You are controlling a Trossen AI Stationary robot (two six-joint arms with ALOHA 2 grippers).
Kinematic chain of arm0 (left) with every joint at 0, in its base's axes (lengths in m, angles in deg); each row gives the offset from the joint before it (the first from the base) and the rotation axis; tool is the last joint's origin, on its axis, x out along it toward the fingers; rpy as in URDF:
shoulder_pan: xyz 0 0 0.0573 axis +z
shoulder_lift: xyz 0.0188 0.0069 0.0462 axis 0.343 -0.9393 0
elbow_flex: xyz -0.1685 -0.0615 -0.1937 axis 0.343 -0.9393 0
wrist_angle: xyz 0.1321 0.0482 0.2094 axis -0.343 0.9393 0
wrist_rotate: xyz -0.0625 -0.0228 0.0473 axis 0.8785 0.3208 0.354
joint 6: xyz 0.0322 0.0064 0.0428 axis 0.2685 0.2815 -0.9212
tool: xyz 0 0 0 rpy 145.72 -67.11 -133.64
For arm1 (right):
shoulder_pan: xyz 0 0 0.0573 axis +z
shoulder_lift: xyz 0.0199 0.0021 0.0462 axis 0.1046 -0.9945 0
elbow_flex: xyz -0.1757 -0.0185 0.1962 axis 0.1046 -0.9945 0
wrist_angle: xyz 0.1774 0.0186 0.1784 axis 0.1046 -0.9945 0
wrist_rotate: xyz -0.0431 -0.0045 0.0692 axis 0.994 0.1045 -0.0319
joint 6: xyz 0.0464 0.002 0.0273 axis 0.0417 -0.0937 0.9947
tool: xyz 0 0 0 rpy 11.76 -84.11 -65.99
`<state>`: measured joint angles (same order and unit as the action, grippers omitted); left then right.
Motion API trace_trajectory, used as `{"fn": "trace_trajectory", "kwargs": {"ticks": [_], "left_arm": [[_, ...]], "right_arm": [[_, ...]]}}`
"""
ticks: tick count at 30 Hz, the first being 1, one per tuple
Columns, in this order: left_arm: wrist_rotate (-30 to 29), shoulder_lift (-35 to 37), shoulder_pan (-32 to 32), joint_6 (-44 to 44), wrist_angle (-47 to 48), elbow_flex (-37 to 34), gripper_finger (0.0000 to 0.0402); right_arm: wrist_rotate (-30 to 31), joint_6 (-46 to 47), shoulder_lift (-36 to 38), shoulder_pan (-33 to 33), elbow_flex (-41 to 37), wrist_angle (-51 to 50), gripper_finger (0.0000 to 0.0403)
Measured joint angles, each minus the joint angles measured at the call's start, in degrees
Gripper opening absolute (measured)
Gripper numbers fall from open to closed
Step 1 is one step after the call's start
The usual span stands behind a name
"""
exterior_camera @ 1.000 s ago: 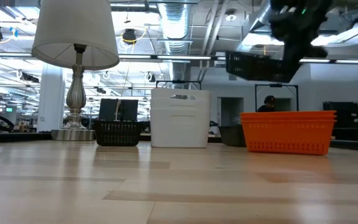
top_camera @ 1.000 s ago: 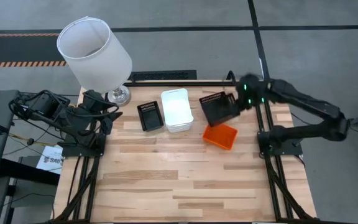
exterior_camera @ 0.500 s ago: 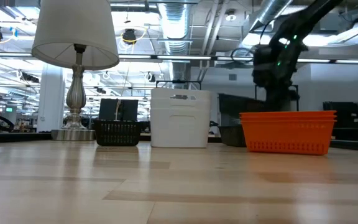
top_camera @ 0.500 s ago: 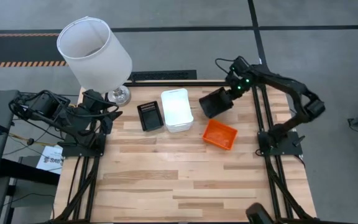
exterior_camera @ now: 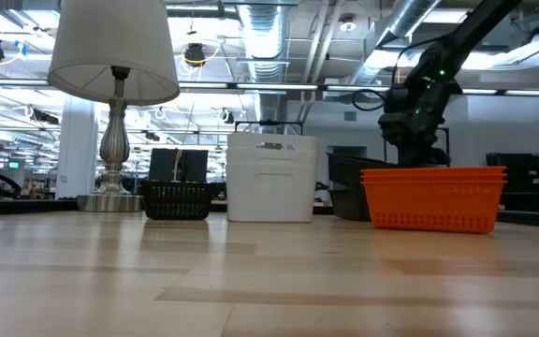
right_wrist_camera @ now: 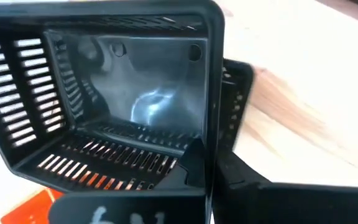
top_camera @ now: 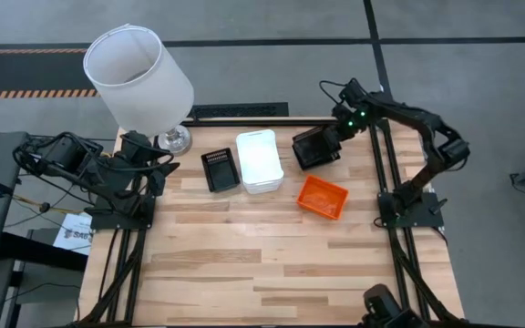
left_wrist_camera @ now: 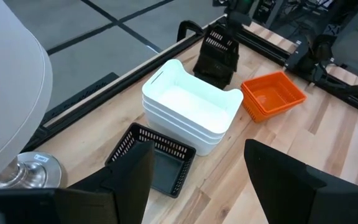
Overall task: Stack baskets by color
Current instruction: Stack the bottom black bin on the top right black bin
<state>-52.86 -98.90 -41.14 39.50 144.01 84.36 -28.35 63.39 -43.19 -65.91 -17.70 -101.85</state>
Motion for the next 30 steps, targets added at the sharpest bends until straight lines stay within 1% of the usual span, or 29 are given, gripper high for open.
{"fn": "trace_trajectory", "kwargs": {"ticks": [8,12,17,21,30], "left_arm": [[-0.6,0.0,0.0,0.0,0.0,0.0,0.0238],[-0.7,0.0,0.0,0.0,0.0,0.0,0.0238],[-0.7,0.0,0.0,0.0,0.0,0.0,0.0238],[-0.7,0.0,0.0,0.0,0.6,0.0,0.0238],[-0.7,0.0,0.0,0.0,1.8,0.0,0.0238]], "right_arm": [[0.4,0.2,0.0,0.2,0.0,-0.4,0.0015],[3.9,1.2,0.0,1.1,0.0,-1.5,0.0018],[4.7,1.3,0.0,1.0,0.0,-1.6,0.0024],[4.7,2.4,0.0,1.0,0.0,-1.6,0.0039],[4.7,3.4,0.0,1.1,0.0,-3.3,0.0097]]}}
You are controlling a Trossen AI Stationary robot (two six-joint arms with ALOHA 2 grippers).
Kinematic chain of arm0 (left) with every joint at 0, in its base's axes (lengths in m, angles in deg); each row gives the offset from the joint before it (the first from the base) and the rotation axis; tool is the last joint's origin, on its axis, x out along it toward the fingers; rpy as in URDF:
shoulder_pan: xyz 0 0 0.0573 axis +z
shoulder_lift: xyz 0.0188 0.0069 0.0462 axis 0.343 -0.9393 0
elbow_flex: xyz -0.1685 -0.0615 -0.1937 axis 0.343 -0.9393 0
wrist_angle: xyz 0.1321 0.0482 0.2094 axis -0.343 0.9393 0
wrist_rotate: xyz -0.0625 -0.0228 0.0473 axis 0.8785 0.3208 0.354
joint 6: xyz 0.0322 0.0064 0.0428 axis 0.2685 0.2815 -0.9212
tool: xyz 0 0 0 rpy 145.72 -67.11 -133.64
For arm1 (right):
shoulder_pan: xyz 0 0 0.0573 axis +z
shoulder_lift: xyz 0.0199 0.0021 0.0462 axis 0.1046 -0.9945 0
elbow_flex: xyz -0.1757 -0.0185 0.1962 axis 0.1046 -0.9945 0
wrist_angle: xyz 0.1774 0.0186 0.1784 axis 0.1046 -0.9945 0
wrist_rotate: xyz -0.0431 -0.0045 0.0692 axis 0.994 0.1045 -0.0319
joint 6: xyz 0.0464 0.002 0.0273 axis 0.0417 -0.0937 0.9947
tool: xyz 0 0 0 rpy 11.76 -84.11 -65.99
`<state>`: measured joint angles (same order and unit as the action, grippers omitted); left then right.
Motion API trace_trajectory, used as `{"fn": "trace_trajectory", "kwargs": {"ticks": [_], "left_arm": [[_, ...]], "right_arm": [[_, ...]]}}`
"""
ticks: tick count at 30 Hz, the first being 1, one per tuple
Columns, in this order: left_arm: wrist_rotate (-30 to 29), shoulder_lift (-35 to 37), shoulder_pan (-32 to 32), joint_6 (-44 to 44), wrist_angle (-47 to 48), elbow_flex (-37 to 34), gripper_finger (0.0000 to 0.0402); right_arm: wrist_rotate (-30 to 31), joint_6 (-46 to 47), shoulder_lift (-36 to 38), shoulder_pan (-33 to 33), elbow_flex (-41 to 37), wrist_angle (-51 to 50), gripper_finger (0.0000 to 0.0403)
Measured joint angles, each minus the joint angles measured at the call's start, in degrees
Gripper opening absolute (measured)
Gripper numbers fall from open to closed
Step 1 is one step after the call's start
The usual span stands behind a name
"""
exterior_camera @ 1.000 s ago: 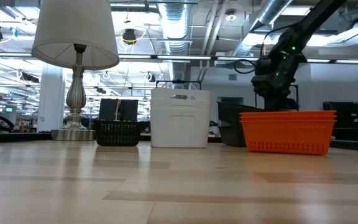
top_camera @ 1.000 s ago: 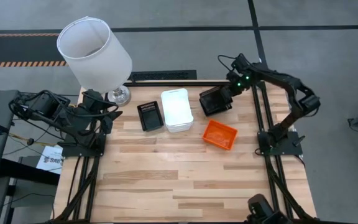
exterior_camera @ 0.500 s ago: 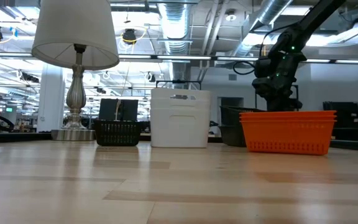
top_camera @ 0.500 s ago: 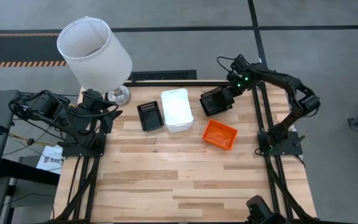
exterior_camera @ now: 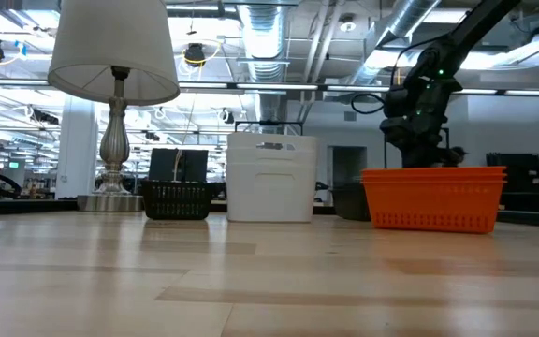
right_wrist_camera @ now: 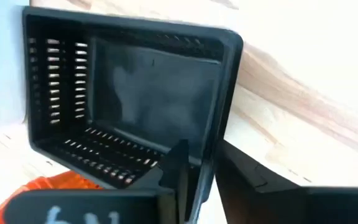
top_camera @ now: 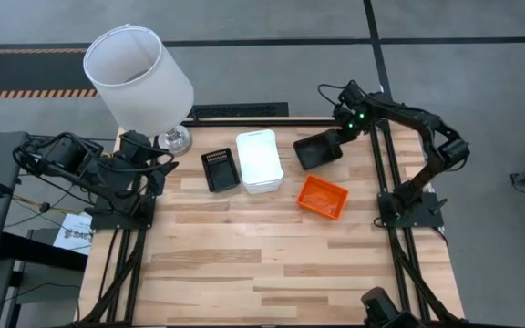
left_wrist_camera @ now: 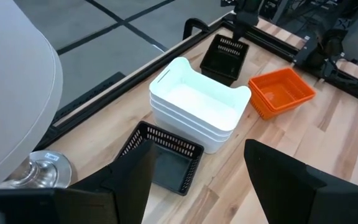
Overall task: Stack baskets by color
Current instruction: Stack the bottom black bin on the top right black bin, then stack the left black bin on the black bins
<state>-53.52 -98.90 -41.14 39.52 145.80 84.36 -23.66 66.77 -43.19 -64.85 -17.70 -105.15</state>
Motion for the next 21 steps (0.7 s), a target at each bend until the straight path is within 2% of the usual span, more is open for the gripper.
{"fn": "trace_trajectory", "kwargs": {"ticks": [9,16,21], "left_arm": [[0.0,0.0,0.0,-0.6,0.4,0.0,0.0238],[1.8,-0.2,0.0,2.3,0.9,-0.1,0.0238],[1.0,-4.2,1.9,4.8,0.4,-6.2,0.0238]], "right_arm": [[-0.9,0.4,0.2,-0.1,1.3,-2.5,0.0125],[-4.6,3.0,4.5,0.1,14.3,-8.3,0.013],[-4.7,3.6,9.3,4.7,21.1,-9.4,0.0129]]}}
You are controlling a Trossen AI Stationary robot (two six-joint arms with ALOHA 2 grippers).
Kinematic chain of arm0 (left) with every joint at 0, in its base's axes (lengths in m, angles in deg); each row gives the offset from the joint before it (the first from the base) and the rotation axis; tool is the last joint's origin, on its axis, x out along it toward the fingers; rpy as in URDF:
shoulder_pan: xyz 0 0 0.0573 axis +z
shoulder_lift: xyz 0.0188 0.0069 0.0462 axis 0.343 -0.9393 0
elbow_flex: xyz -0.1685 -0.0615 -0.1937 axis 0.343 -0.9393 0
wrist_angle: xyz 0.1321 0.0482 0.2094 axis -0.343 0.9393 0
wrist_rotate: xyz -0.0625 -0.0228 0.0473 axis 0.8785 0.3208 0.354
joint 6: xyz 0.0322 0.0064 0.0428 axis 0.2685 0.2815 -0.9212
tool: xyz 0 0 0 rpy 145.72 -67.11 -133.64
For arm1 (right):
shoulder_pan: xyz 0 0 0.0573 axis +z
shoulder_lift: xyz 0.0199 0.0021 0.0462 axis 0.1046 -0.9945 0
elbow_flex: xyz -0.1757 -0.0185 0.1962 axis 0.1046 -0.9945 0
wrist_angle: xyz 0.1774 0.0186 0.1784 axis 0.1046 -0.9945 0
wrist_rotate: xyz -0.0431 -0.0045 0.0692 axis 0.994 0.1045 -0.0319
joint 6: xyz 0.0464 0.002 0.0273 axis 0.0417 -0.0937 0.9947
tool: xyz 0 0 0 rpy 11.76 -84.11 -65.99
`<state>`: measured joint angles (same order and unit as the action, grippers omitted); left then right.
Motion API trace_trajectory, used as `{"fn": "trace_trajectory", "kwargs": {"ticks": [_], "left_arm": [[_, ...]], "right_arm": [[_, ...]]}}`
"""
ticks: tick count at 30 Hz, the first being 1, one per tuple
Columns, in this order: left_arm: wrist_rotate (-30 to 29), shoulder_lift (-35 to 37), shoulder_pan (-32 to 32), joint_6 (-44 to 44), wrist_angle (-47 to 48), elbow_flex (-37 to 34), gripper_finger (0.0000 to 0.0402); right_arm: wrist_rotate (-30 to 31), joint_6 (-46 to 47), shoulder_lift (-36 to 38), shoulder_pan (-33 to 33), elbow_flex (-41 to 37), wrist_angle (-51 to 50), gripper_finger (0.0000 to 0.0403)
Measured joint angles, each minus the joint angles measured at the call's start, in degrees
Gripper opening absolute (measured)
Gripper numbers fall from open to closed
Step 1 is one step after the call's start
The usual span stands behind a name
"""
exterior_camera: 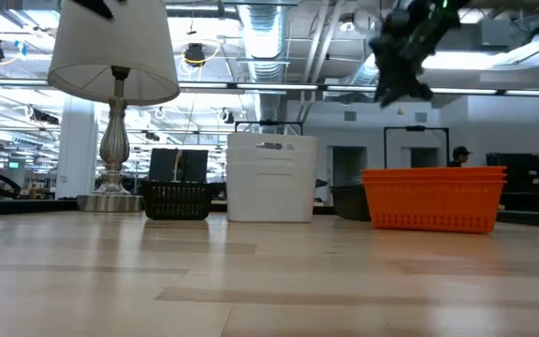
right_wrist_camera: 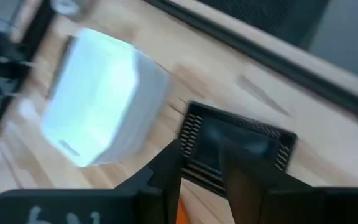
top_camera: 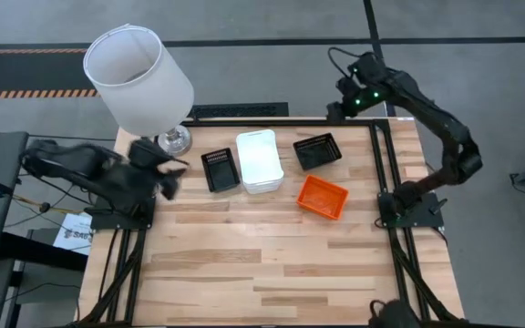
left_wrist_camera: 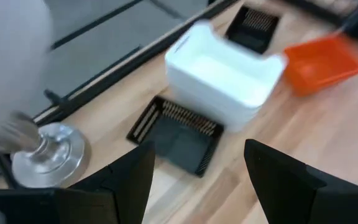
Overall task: Stack baskets by color
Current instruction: Stack the left black bin on the black bins
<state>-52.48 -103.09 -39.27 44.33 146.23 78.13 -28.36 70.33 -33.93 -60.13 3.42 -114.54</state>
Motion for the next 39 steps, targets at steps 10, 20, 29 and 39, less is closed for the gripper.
{"fn": "trace_trajectory", "kwargs": {"ticks": [10,20,29,39], "left_arm": [[9.6,-15.2,10.2,-19.6,-28.8,-17.8,0.0238],[20.4,-28.3,23.9,-40.4,-47.7,-24.0,0.0238],[32.0,-37.8,30.0,-45.5,-48.7,-24.0,0.0238],[64.5,-37.7,24.1,-31.9,-50.8,-24.1,0.0238]], "right_arm": [[1.7,4.2,6.0,9.4,1.9,0.2,0.0128],[1.9,5.0,5.7,14.7,1.9,-2.8,0.0128],[2.0,5.0,5.8,16.3,1.8,-3.8,0.0128],[1.9,5.0,5.8,18.0,1.8,-4.2,0.0127]]}}
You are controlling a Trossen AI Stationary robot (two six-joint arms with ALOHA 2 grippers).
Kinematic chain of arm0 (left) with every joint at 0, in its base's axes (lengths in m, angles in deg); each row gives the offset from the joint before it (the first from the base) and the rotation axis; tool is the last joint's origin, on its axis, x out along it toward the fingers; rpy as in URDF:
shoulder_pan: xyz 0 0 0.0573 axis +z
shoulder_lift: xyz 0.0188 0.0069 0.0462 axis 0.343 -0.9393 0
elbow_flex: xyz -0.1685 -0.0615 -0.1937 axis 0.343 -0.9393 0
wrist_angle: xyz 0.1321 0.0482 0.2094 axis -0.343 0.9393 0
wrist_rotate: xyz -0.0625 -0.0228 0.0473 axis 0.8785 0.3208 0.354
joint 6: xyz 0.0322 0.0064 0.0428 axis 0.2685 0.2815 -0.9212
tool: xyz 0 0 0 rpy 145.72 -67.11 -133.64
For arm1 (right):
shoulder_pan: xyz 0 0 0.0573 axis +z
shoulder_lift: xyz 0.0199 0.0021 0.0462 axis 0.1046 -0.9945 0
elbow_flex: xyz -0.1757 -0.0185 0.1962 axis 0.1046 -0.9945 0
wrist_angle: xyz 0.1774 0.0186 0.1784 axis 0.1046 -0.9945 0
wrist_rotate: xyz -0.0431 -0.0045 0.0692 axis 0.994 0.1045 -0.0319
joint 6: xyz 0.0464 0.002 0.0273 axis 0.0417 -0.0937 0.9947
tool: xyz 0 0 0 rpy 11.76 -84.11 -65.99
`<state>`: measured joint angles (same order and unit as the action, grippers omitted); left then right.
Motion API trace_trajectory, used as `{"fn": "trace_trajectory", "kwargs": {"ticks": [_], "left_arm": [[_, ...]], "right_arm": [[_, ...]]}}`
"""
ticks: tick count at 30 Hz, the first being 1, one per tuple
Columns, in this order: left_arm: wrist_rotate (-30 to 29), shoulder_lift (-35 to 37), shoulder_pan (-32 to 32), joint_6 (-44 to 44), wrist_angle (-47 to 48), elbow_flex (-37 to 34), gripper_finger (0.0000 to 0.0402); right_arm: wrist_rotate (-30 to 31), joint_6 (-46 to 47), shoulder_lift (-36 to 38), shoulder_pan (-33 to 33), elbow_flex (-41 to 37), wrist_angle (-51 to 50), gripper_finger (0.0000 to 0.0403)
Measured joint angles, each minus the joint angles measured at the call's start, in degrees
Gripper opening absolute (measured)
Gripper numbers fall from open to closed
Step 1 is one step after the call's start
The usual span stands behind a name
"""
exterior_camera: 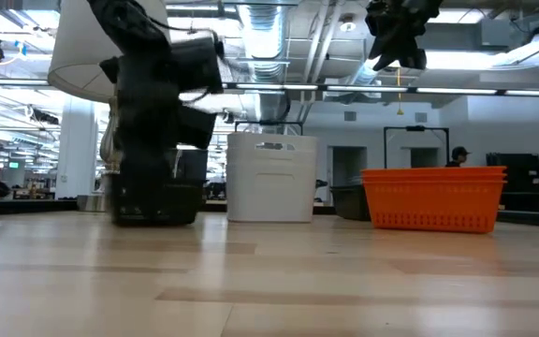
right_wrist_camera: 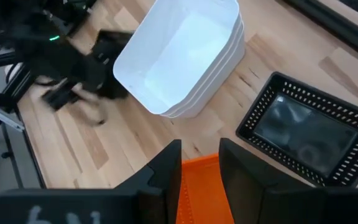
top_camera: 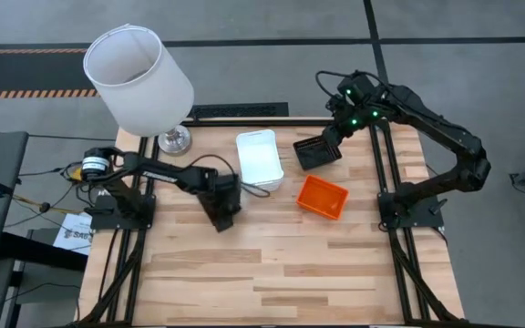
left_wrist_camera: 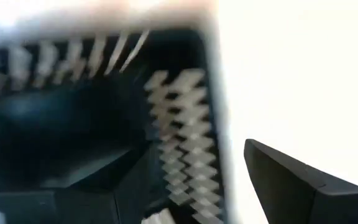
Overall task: Stack baskets by color
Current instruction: Stack the left black bin on the black bins
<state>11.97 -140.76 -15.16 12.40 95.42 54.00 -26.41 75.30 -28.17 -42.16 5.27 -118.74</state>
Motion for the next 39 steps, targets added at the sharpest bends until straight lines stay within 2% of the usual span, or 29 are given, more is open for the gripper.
{"fn": "trace_trajectory", "kwargs": {"ticks": [3,7,12,14,16,17,19,21,22,24,26,29,31,33,39], "left_arm": [[2.3,2.4,-3.5,5.9,-7.2,0.1,0.0238],[1.1,3.3,-5.7,13.3,-22.2,0.1,0.0238],[-2.0,3.3,-5.6,20.2,-41.1,0.1,0.0238],[-0.4,3.8,-5.0,23.4,-48.0,0.1,0.0238],[3.5,5.3,-4.3,25.4,-50.0,0.8,0.0238],[5.6,6.4,-4.1,26.0,-49.0,1.5,0.0238],[8.8,9.8,-3.8,25.5,-41.1,2.7,0.0238],[8.4,13.7,-4.2,22.8,-29.8,4.5,0.0238],[6.3,16.2,-4.6,20.9,-22.0,5.4,0.0238],[-0.6,20.8,-5.7,16.7,-6.0,6.8,0.0238],[-11.9,24.7,-7.4,14.9,8.0,7.3,0.0238],[-27.3,28.7,-9.1,19.5,21.4,6.6,0.0238],[-33.8,30.4,-9.0,23.8,25.5,4.8,0.0238],[-37.5,30.9,-8.9,28.1,25.2,1.9,0.0238],[-39.0,29.7,-7.1,30.0,16.5,-9.7,0.0238]], "right_arm": [[0.1,0.0,0.0,0.2,0.0,0.8,0.0127],[0.1,2.5,0.0,1.2,0.0,1.1,0.0127],[0.1,6.4,0.0,4.5,-0.7,0.7,0.0127],[0.4,8.4,0.0,6.4,-1.1,0.8,0.0127],[2.2,10.4,0.0,8.8,-1.9,0.4,0.0127],[3.1,11.1,0.0,10.1,-2.4,0.4,0.0127],[5.1,11.9,0.0,12.9,-2.6,-0.4,0.0127],[7.3,12.6,0.0,15.7,-3.0,-0.9,0.0127],[8.1,13.5,0.0,17.0,-3.3,-1.0,0.0127],[9.2,15.3,0.0,19.6,-3.6,-1.1,0.0127],[10.0,16.7,0.0,22.0,-3.8,-1.0,0.0127],[12.0,18.8,0.0,25.2,-4.7,-0.7,0.0127],[13.3,20.5,0.0,27.2,-5.6,0.5,0.0127],[14.0,22.0,0.0,28.6,-6.6,1.4,0.0127],[16.3,25.9,0.0,32.6,-7.1,1.6,0.0127]]}}
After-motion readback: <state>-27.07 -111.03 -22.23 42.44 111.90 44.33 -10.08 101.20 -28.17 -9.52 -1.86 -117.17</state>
